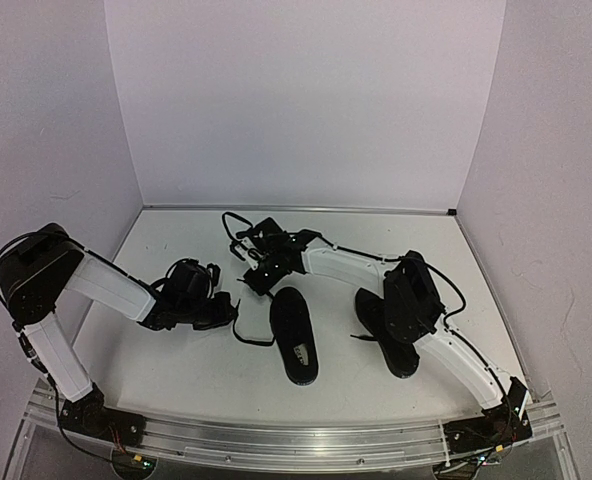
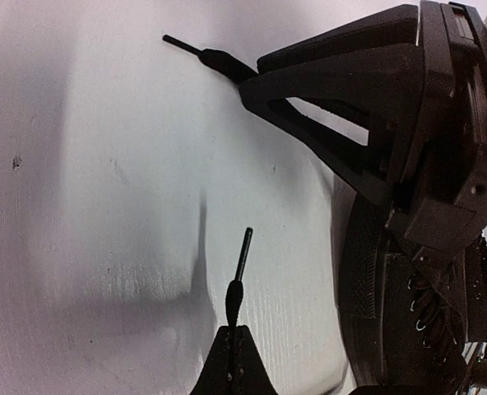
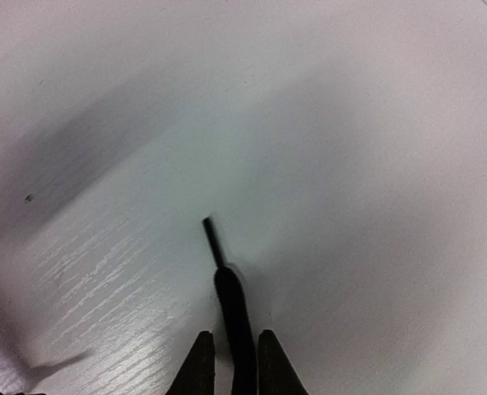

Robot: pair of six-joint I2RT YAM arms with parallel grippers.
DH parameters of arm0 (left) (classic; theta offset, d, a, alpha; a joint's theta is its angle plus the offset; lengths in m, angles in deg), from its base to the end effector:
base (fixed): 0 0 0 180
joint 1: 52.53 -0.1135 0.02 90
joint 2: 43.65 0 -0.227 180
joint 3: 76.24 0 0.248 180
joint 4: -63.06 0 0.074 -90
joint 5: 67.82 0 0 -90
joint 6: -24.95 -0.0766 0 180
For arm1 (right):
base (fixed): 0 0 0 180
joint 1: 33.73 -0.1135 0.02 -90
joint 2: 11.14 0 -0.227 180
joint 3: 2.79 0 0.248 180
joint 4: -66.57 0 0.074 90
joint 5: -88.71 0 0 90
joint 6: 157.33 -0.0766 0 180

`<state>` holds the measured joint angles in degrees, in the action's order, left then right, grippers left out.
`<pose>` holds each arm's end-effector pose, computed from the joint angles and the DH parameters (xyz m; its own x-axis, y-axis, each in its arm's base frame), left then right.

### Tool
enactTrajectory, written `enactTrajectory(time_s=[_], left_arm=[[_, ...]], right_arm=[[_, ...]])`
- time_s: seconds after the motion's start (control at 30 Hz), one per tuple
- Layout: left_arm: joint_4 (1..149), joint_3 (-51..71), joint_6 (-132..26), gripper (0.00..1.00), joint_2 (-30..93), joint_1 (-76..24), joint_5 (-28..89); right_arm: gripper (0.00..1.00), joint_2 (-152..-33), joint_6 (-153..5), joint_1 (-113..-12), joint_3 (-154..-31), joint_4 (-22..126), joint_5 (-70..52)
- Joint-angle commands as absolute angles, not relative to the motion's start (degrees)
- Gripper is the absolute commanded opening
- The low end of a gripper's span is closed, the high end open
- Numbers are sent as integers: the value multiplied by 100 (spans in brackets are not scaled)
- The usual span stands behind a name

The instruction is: Tie the shoes

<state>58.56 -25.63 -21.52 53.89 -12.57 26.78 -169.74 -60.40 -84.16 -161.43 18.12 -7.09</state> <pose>0.2491 -0.2167 0.0559 -0.8471 -0.1859 -0.4979 0.1409 0.8248 -0.5476 0.3629 0.4513 0.0842 -0.3753 -0.6425 -0.6681 -0.8612 0.5082 -0.0051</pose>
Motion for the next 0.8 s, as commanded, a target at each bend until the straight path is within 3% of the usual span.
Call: enactTrajectory(time_s=[0.0, 0.2, 0.77], left_arm=[[5726, -2474, -2136, 0, 5346, -1258, 2718], [5737, -2379, -2264, 0, 5326, -1253, 2764], [5594, -2169, -4008, 0, 3860, -1165, 3246]], right_arm=[[1, -17030, -5888, -8452, -15948, 1476, -472], [0, -16079, -6312, -8303, -15385, 1707, -618], [0, -11723, -7520, -7550, -10811, 3914, -1374]])
